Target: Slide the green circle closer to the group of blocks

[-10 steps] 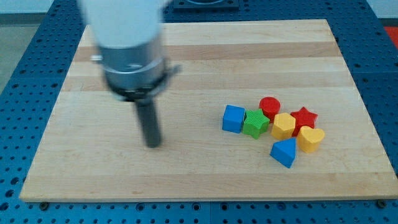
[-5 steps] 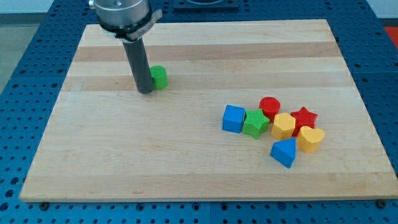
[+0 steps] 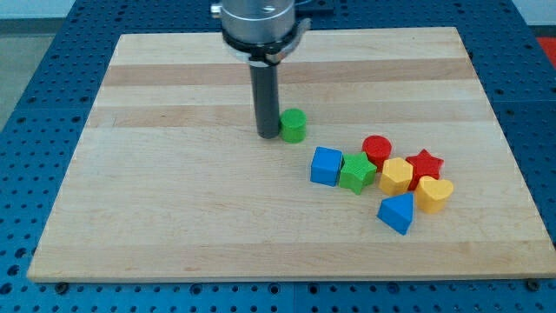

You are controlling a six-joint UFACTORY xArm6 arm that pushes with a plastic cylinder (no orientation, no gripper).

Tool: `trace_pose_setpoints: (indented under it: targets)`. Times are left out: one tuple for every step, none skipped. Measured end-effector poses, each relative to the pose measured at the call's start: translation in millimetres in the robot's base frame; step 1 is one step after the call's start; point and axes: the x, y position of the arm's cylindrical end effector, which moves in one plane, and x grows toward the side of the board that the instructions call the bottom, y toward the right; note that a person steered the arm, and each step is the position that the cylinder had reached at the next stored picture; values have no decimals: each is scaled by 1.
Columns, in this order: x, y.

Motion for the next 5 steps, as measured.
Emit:
trace_pose_setpoints:
  targets:
    - [-9,10]
    - [-55,-5]
    - [-60,25]
    - [-26,10]
    - [-20,13]
